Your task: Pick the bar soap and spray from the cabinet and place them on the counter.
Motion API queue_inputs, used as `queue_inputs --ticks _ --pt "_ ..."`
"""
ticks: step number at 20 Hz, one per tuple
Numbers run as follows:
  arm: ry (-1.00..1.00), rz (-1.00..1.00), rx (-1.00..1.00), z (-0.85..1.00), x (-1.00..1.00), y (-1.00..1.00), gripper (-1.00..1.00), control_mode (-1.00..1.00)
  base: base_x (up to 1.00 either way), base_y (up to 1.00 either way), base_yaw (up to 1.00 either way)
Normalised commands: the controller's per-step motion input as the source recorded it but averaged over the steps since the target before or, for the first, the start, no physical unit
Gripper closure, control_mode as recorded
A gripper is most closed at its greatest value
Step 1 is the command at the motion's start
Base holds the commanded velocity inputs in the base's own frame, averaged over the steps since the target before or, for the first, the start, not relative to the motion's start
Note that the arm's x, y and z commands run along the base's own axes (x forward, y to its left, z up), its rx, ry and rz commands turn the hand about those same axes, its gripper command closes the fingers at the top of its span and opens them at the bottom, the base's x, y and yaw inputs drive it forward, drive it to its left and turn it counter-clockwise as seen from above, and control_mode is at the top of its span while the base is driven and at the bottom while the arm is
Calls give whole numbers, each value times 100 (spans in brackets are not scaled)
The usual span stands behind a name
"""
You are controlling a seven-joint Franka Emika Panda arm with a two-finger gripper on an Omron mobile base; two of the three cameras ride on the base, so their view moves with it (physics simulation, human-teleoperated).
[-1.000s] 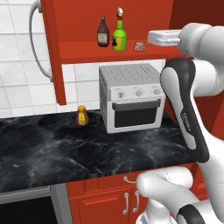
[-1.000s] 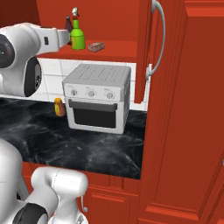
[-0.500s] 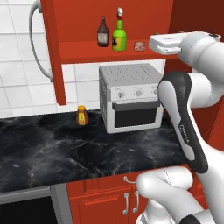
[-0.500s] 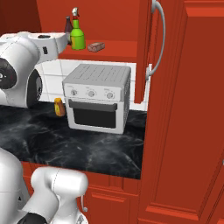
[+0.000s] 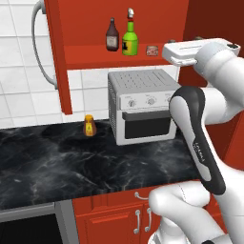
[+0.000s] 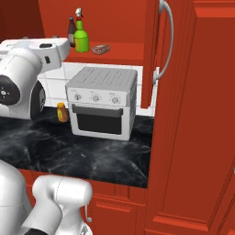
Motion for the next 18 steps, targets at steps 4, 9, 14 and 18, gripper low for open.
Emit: queue_inputs --ticks 4,9,14,18 --pt "0 0 0 -7 0 0 -100 -100 0 0 0" --pt "0 0 0 -9 0 0 -100 -100 0 0 0" --pt "0 0 0 -8 0 0 -100 -100 0 0 0" --pt "0 0 0 -7 3 0 -100 -100 0 0 0"
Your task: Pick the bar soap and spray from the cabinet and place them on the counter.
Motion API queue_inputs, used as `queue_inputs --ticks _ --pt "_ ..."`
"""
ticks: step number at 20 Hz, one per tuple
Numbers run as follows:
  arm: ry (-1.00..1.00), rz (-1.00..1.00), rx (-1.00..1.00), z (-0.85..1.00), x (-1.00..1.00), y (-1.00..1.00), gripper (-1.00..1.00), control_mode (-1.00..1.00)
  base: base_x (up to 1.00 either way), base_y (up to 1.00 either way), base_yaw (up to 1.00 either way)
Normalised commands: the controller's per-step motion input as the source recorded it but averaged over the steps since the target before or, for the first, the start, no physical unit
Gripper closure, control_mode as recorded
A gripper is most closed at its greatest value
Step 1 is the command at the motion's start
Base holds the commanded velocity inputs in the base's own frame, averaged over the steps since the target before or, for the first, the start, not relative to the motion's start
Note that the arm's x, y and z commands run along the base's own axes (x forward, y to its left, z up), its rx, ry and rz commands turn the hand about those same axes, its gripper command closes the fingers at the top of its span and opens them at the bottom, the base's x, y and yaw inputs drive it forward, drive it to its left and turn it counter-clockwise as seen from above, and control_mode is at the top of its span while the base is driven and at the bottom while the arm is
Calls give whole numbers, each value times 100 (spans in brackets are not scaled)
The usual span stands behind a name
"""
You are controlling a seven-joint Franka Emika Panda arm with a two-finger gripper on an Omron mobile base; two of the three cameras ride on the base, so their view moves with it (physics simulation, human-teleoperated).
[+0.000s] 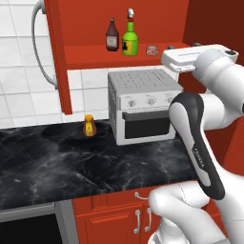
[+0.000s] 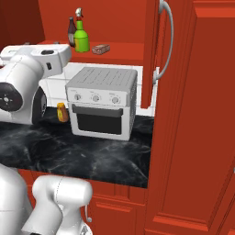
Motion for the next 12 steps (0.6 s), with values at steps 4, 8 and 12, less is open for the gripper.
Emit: queue_inputs --ticks 4,8,12 --pt "0 0 0 -5 12 0 -100 -100 0 0 0" --pt "0 0 0 -1 19 2 -100 -100 0 0 0" --pt "0 0 0 -2 23 5 -100 -100 0 0 0"
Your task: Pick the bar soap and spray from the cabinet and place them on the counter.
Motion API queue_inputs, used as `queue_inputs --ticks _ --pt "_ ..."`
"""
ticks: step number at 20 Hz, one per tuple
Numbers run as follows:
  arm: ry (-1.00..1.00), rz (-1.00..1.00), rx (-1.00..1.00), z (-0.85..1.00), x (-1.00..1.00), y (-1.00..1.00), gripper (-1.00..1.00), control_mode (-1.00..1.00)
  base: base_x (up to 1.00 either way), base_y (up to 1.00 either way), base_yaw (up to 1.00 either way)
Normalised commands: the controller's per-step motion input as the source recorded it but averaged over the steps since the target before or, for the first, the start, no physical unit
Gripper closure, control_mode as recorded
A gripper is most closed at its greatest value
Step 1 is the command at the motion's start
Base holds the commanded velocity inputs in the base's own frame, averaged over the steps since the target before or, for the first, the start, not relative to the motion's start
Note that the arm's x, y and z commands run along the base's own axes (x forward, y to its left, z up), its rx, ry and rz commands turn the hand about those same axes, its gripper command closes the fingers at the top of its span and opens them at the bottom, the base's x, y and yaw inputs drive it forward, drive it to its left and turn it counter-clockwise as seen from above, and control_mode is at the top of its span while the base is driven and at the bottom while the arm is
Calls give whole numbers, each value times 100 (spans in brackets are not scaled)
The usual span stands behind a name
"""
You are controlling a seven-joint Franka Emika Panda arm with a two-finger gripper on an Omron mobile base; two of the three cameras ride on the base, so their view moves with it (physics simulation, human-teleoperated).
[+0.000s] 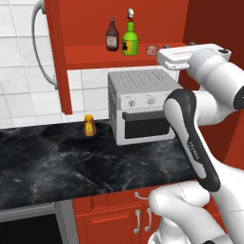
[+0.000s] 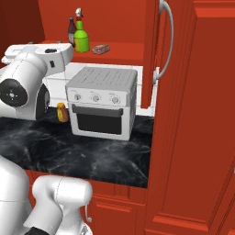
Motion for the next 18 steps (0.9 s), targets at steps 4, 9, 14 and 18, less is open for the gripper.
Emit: queue_inputs --ticks 4,9,14,18 --pt "0 0 0 -4 21 4 -100 -100 0 0 0" --pt "0 0 0 -2 19 4 -100 -100 0 0 0" --pt "0 0 0 0 20 4 -100 -100 0 0 0" --pt "0 0 0 0 21 4 -100 -100 0 0 0"
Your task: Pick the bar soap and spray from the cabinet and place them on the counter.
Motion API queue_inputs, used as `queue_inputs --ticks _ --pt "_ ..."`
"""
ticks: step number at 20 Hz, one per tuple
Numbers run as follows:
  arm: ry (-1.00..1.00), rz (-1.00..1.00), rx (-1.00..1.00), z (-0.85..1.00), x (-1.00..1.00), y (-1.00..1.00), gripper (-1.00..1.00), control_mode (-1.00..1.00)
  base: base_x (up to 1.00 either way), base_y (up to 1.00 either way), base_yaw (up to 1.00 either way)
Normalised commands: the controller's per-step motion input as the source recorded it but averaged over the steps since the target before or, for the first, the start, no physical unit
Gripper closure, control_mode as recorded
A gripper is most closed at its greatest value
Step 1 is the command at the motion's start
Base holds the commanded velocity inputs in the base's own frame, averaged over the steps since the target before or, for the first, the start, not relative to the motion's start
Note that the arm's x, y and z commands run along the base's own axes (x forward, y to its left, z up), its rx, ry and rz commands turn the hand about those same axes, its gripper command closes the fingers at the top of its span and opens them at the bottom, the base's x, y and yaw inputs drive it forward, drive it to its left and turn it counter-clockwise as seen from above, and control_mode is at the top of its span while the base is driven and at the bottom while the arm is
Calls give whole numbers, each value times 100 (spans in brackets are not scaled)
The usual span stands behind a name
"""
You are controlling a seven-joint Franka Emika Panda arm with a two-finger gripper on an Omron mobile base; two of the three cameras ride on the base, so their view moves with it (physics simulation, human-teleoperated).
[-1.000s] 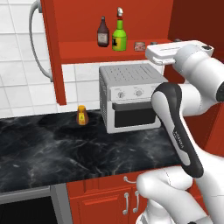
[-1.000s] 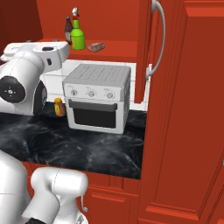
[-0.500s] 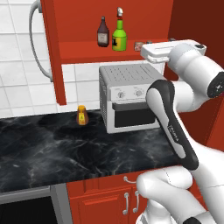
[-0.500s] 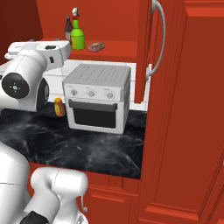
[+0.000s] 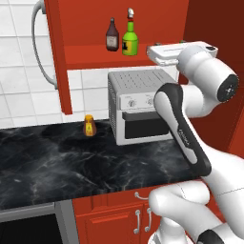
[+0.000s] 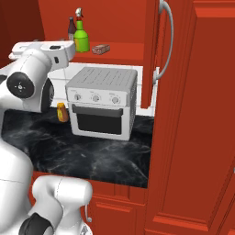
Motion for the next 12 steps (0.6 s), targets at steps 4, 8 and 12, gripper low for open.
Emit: queue_inputs --ticks 4,8,12 --pt "0 0 0 0 20 3 -100 -100 0 0 0" --pt "0 0 0 0 22 4 -100 -100 0 0 0" --pt "0 0 0 0 22 4 -100 -100 0 0 0"
